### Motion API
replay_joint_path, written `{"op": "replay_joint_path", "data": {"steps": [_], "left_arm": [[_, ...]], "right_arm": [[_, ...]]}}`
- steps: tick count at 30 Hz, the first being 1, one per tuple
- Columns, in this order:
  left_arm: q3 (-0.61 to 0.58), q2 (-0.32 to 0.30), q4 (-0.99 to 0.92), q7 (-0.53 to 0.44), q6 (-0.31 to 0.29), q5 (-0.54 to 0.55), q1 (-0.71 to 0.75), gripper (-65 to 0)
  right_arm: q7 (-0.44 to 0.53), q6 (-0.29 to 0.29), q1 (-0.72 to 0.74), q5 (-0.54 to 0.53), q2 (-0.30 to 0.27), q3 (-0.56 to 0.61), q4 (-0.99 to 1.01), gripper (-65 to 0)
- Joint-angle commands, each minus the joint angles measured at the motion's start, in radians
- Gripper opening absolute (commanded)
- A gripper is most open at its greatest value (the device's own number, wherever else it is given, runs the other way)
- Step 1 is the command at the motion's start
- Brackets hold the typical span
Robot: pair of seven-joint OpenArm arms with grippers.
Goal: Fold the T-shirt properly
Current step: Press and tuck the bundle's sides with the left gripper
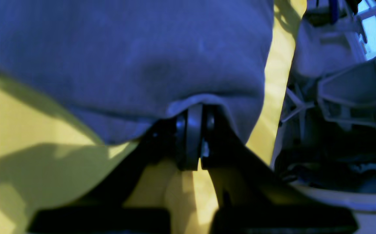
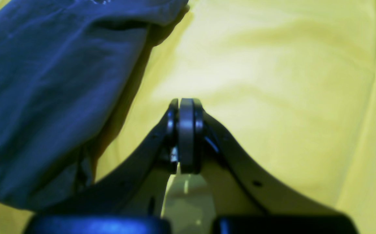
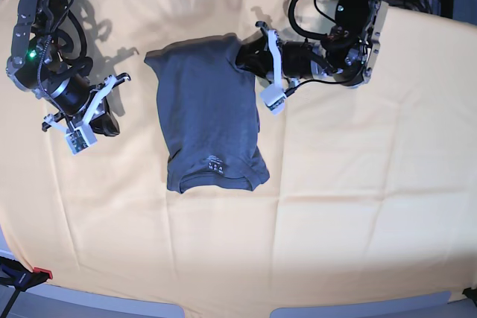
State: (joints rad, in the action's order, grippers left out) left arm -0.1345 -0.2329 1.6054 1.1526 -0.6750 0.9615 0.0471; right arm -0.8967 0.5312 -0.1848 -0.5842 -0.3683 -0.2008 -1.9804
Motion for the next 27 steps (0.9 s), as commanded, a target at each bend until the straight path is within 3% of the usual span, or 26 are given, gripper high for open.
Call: {"op": "replay_joint_path", "data": {"steps": [1,5,7,10,16,20,25,27], "left_arm": [[0.004,-0.003,0.016,-0.015,-0.013,0.023,-0.018,-65.0],[0.006,-0.025,0.016,0.029,-0.014,0.023,-0.040,-65.0],[0.006,-0.052,0.016,0.040,-0.014,0.023,-0.056,-65.0],[0.006,-0.098,0.016,0.041,-0.014,0.022,-0.083,-65.0],[0.006,-0.161,0.016,0.016,-0.013,-0.021,-0.160,-65.0],[0.006,-0.161,0.016,-0.061,-0.013,-0.016,-0.196,-65.0],[0.006,-0.160,0.016,-0.144,-0.013,-0.004,-0.219,-65.0],[0.006,-0.149,0.015,-0.167,-0.013,-0.024,-0.231,-65.0]], "right_arm": [[0.008,0.022,0.011,-0.040,-0.015,-0.008,-0.016,-65.0],[-0.076,0.154,0.010,-0.249,-0.014,-0.008,-0.016,-65.0],[-0.111,0.167,0.010,-0.336,-0.014,-0.007,-0.016,-65.0],[-0.133,0.167,-0.003,-0.353,-0.014,0.002,-0.013,-65.0],[-0.087,0.167,-0.081,-0.277,-0.010,0.062,-0.013,-65.0],[0.045,0.167,-0.124,-0.113,-0.009,0.113,-0.013,-65.0],[0.087,0.163,-0.158,0.001,-0.009,0.183,-0.007,-65.0],[0.102,0.136,-0.163,0.032,-0.009,0.202,0.015,-65.0]]}}
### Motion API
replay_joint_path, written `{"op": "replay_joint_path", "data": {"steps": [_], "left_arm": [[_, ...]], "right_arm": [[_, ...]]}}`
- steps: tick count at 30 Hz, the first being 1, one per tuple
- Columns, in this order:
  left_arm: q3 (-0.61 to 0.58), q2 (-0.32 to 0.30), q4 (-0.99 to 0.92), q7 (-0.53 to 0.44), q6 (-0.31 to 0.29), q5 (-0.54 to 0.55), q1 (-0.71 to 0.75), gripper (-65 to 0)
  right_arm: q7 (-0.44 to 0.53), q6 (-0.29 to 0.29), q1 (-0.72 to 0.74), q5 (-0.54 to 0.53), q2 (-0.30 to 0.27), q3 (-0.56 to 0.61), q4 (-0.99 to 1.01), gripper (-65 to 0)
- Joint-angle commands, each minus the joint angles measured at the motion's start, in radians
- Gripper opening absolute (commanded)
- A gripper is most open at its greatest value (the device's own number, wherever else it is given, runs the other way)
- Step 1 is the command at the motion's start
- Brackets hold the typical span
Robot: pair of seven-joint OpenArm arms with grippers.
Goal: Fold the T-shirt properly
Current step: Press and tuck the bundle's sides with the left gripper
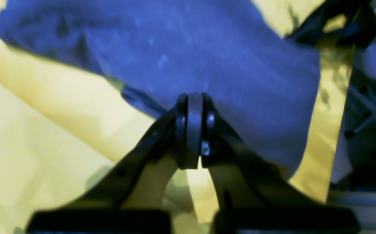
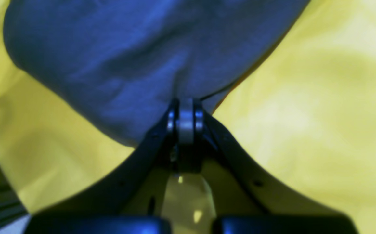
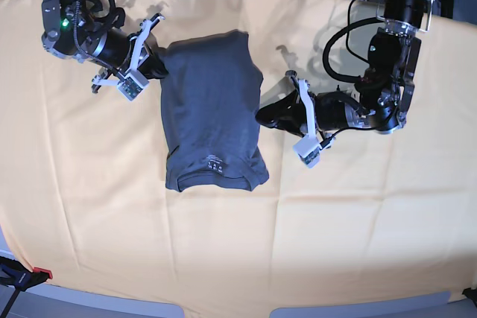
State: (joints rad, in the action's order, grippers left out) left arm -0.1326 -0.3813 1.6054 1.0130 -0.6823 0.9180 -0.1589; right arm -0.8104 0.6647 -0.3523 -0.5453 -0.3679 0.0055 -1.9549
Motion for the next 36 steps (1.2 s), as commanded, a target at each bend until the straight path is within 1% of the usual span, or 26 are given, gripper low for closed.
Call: {"op": "replay_joint_path", "data": {"steps": [1,4,6,8,11,12,13,15,16,19,23,25,27,29,31,34,36], "left_arm": [[0.004,0.009,0.015,-0.031,-0.006,0.000,-0.032,-65.0],[0.004,0.050,0.003,-0.064,-0.006,-0.044,-0.038,-65.0],[0.004,0.080,-0.009,-0.091,-0.006,-0.074,-0.039,-65.0],[0.004,0.109,-0.009,-0.156,-0.006,-0.151,-0.041,-65.0],[0.003,0.145,-0.009,-0.250,0.002,-0.314,-0.065,-65.0],[0.003,0.154,-0.009,-0.262,0.018,-0.369,-0.076,-65.0],[0.003,0.160,-0.009,-0.276,0.048,-0.412,-0.088,-65.0],[0.003,0.162,-0.015,-0.308,0.101,-0.479,-0.108,-65.0],[0.003,0.162,-0.026,-0.328,0.108,-0.504,-0.117,-65.0],[-0.002,0.163,-0.123,-0.385,0.104,-0.518,-0.139,-65.0],[-0.013,0.163,-0.315,-0.475,0.034,-0.518,-0.178,-65.0],[-0.013,0.163,-0.389,-0.490,0.019,-0.519,-0.203,-65.0],[-0.013,0.162,-0.445,-0.490,0.019,-0.536,-0.225,-65.0],[-0.013,0.160,-0.476,-0.489,0.023,-0.578,-0.244,-65.0],[-0.013,0.147,-0.480,-0.482,0.042,-0.595,-0.250,-65.0],[-0.013,0.116,-0.479,-0.434,0.088,-0.583,-0.270,-65.0],[-0.013,0.090,-0.476,-0.378,0.092,-0.537,-0.295,-65.0]], "right_arm": [[0.028,-0.006,0.003,0.009,-0.009,0.003,0.006,-65.0],[0.060,-0.047,0.002,0.056,-0.009,0.016,0.066,-65.0],[0.060,-0.063,0.003,0.057,-0.009,0.016,0.096,-65.0],[0.059,-0.063,0.003,0.056,-0.009,0.016,0.104,-65.0],[0.059,-0.063,0.003,0.052,-0.009,0.016,0.104,-65.0],[0.059,-0.063,0.003,0.052,-0.009,0.016,0.104,-65.0],[0.059,-0.063,0.003,0.052,-0.009,0.016,0.104,-65.0],[0.059,-0.063,0.003,0.051,-0.009,0.016,0.104,-65.0],[0.059,-0.063,0.003,0.048,-0.009,0.016,0.104,-65.0],[0.059,-0.063,0.003,0.045,-0.009,0.016,0.104,-65.0],[0.059,-0.070,0.003,0.045,-0.009,0.016,0.104,-65.0],[0.059,-0.077,0.003,0.046,-0.009,0.016,0.104,-65.0],[0.059,-0.082,0.003,0.045,-0.009,0.016,0.104,-65.0],[0.060,-0.082,0.003,0.045,-0.009,0.016,0.104,-65.0],[0.059,-0.082,0.003,0.045,-0.009,0.016,0.104,-65.0],[0.058,-0.092,0.014,0.050,-0.009,0.014,0.103,-65.0],[0.056,-0.127,0.035,0.053,-0.010,0.010,0.102,-65.0]]}}
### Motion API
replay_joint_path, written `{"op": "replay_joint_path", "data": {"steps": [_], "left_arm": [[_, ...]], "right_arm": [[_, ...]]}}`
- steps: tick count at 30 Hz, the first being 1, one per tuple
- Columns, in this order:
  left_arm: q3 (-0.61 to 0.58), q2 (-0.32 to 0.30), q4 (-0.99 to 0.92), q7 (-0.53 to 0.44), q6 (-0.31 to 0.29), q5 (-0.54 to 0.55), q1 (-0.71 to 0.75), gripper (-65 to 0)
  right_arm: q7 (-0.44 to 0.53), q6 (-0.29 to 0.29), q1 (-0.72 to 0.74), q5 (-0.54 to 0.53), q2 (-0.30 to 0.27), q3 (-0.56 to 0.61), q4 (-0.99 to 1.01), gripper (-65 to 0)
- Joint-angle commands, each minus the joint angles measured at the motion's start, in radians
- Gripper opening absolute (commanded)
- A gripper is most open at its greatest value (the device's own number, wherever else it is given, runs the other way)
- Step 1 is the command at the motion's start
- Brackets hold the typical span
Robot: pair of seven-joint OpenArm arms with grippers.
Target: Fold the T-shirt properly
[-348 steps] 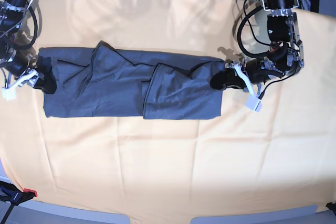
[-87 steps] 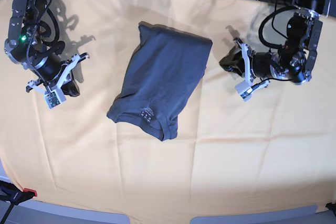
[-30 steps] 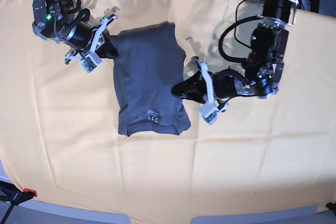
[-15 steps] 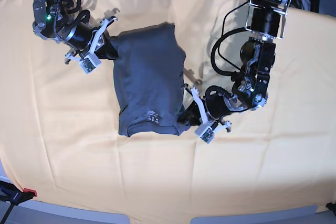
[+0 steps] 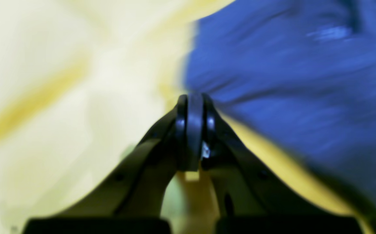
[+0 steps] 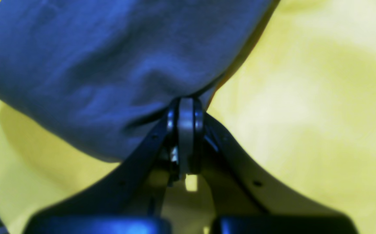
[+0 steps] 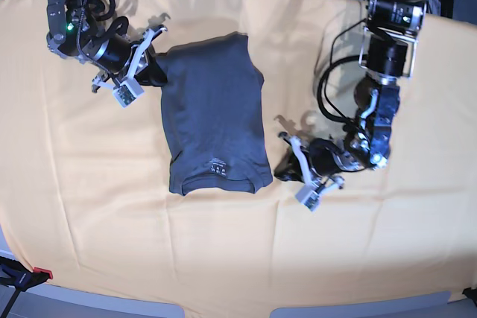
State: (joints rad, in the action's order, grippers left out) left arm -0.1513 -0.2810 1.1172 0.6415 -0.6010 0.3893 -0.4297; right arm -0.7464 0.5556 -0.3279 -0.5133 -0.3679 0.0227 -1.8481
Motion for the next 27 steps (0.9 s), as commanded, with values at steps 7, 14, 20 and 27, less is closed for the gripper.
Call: {"op": "replay_joint_path", "data": {"steps": [7,14,20,27], "left_arm": [[0.051,-0.130,0.127,0.268,0.007,0.321,-0.063,-65.0],[0.122,-0.215,0.172,0.581,-0.089,0.866,-0.055,-65.0],[0.206,-0.257,0.182,0.755,-0.097,1.094,0.012,-65.0],[0.323,-0.302,0.406,0.755,-0.094,1.094,0.210,-65.0]], "right_arm": [[-0.057,-0.150,0.064,0.013,-0.009,-0.075,-0.071,-65.0],[-0.071,0.038,0.032,-0.306,-0.009,-0.296,-0.166,-65.0],[-0.245,0.143,-0.053,-0.724,-0.009,-0.533,-0.166,-65.0],[-0.515,0.143,-0.180,-0.970,-0.010,-0.756,-0.171,-65.0]]}}
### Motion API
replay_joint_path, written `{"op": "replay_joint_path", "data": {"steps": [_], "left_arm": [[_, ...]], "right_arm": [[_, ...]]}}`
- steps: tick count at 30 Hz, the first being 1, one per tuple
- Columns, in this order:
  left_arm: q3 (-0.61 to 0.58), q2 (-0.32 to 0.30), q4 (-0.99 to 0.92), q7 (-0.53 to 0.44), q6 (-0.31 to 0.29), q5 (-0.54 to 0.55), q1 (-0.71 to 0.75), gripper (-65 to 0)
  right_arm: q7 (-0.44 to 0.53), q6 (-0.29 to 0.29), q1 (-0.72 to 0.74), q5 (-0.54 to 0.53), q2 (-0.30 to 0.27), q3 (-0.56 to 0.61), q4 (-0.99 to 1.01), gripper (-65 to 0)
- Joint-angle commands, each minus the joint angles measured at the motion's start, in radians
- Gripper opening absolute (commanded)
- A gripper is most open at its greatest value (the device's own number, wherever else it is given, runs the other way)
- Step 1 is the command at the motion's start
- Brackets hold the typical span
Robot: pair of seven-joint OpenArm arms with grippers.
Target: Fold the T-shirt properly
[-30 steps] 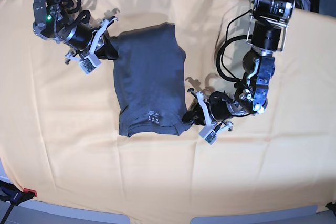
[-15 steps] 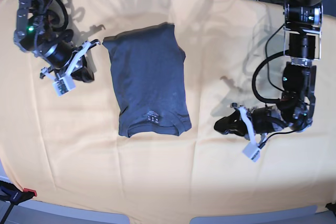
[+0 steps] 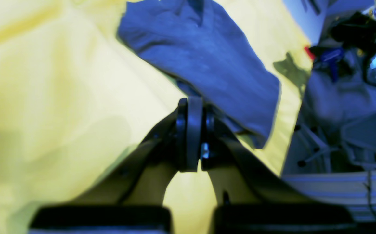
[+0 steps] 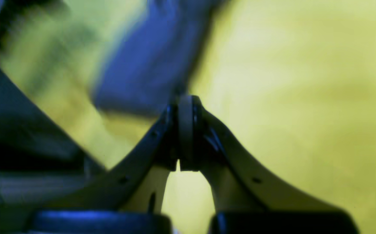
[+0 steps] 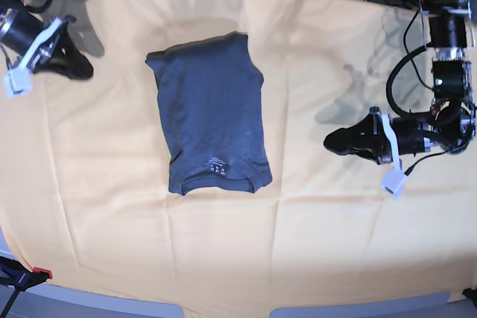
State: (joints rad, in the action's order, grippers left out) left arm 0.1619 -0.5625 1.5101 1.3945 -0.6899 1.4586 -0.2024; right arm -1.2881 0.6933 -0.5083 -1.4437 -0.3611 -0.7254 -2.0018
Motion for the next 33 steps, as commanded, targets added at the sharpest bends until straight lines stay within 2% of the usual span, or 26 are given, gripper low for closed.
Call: {"op": "replay_joint_path", "data": {"steps": [1,5,9,13,17,19,21,24,26,29,33], "left_arm": [[0.023,-0.035,0.063,0.002,-0.005,0.025,0.025,-65.0],[0.104,-0.084,0.274,0.002,0.002,0.025,0.219,-65.0],[0.233,-0.130,0.466,0.002,0.008,0.025,0.464,-65.0],[0.391,-0.135,0.602,0.002,0.014,0.025,0.764,-65.0],[0.489,-0.132,0.632,0.002,0.036,0.025,1.085,-65.0],[0.505,-0.103,0.632,0.002,0.041,0.025,1.228,-65.0],[0.506,-0.045,0.630,0.002,0.056,0.012,1.337,-65.0],[0.497,0.054,0.600,-0.062,0.053,-0.102,1.431,-65.0],[0.475,0.103,0.556,-0.096,0.053,-0.180,1.444,-65.0],[0.409,0.154,0.444,-0.155,0.042,-0.256,1.416,-65.0],[0.270,0.188,0.236,-0.336,0.029,-0.394,1.307,-65.0]], "right_arm": [[0.018,0.005,-0.026,-0.040,-0.016,-0.028,-0.017,-65.0],[0.016,0.005,-0.140,-0.040,-0.016,-0.104,-0.019,-65.0],[0.004,0.005,-0.256,-0.040,-0.016,-0.179,-0.021,-65.0],[-0.043,0.005,-0.393,-0.040,-0.015,-0.204,-0.021,-65.0],[-0.100,0.005,-0.523,-0.040,0.034,-0.203,-0.020,-65.0],[-0.108,0.005,-0.581,-0.040,0.062,-0.191,-0.008,-65.0],[-0.108,0.005,-0.631,-0.040,0.076,-0.163,0.025,-65.0],[-0.099,0.005,-0.660,-0.040,0.079,-0.082,0.107,-65.0],[-0.027,0.005,-0.658,-0.027,0.078,-0.004,0.175,-65.0],[0.151,0.005,-0.631,0.198,0.077,0.129,0.290,-65.0],[0.365,0.005,-0.507,0.490,0.068,0.299,0.472,-65.0]]}}
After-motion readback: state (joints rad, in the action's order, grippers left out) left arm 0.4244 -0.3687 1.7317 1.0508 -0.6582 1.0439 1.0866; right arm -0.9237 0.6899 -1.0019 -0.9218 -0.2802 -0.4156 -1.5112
